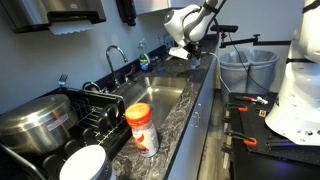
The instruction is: Move the hand sanitizer backwards.
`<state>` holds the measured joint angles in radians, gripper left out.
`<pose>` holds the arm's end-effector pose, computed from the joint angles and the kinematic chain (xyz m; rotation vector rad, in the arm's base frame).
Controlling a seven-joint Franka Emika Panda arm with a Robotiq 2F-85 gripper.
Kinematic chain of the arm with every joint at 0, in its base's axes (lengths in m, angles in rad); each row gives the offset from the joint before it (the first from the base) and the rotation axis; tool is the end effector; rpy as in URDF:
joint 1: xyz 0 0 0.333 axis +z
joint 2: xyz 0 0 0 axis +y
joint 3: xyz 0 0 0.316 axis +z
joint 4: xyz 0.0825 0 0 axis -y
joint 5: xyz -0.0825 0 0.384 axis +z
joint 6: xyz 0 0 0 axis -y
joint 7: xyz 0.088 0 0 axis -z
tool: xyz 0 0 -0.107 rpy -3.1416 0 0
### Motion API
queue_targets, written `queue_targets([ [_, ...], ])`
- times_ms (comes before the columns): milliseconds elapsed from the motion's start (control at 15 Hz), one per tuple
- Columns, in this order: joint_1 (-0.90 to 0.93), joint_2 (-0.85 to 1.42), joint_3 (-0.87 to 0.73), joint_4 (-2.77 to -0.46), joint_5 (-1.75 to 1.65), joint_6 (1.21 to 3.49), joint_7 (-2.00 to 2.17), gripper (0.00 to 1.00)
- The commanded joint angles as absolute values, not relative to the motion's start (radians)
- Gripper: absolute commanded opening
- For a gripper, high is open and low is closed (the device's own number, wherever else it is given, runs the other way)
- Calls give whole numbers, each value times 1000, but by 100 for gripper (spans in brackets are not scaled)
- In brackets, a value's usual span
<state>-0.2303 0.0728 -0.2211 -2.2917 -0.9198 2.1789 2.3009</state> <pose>0.4465 -0.2496 0.3166 1.2148 -2.1962 0.6070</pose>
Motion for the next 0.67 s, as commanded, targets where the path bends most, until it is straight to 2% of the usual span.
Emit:
queue_targets([
  [0, -221, 144, -228, -2197, -919, 2156, 2365, 17],
  [600, -225, 248, -228, -2120, -909, 2259, 2284, 17],
])
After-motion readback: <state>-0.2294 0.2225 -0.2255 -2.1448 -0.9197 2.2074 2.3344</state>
